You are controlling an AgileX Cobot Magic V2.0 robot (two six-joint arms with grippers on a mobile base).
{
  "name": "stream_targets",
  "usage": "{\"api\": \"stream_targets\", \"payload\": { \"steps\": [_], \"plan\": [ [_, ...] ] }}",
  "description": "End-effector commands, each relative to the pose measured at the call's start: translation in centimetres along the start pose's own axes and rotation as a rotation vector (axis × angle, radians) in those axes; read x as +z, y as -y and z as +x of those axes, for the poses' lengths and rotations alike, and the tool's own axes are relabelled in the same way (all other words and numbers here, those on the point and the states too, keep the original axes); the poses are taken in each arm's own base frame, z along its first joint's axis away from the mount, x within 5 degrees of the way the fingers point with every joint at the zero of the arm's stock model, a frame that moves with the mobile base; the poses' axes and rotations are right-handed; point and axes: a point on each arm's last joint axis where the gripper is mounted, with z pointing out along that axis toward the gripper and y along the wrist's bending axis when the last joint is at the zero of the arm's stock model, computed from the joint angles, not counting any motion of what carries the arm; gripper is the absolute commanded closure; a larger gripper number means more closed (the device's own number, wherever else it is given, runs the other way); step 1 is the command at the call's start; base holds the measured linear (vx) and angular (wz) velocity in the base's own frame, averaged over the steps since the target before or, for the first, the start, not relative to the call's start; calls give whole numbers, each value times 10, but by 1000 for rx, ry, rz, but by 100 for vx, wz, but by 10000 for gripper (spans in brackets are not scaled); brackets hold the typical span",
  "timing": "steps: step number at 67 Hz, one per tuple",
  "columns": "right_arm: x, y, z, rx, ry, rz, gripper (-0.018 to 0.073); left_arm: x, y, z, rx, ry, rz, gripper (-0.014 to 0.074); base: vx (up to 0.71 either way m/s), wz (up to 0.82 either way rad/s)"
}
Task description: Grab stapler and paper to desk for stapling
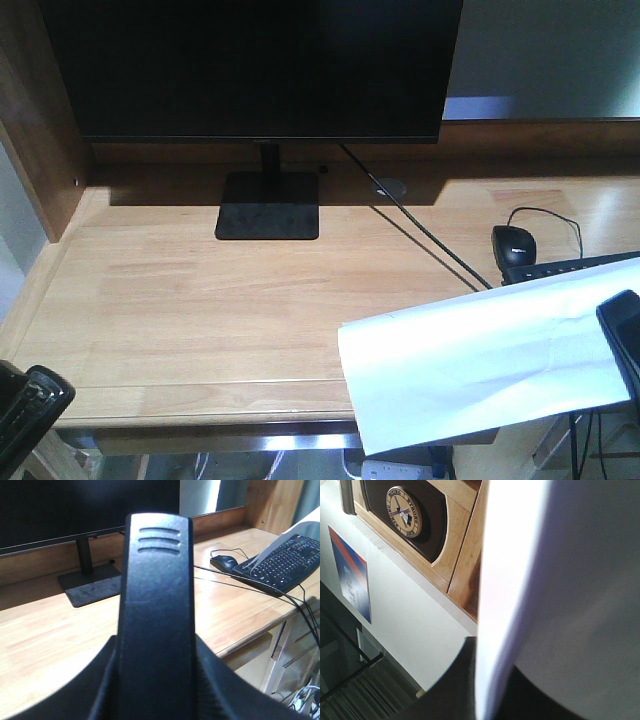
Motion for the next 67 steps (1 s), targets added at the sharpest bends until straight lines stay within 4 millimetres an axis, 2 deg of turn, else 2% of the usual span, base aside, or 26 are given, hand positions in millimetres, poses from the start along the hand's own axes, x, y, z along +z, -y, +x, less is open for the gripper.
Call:
{"api": "stream_targets", "payload": {
  "steps": [1, 35, 46, 56, 67],
  "plan": [
    [-1, -4, -1, 5, 23, -51, 568, -3, -1, -19, -18, 136, -15, 603, 0, 0],
    [-1, -4, -1, 5, 23, -51, 568, -4, -1, -20, -38, 146, -11, 603, 0, 0],
    [-1, -4, -1, 5, 23, -51, 568, -3, -3, -28, -57, 214, -24, 603, 0, 0],
    [-1, -4, -1, 5, 23, -51, 568, 10, -7, -40, -47, 198, -43, 603, 0, 0],
    [-1, -4, -1, 5, 23, -51, 568, 39, -12, -65, 66, 77, -50, 603, 0, 0]
  ]
}}
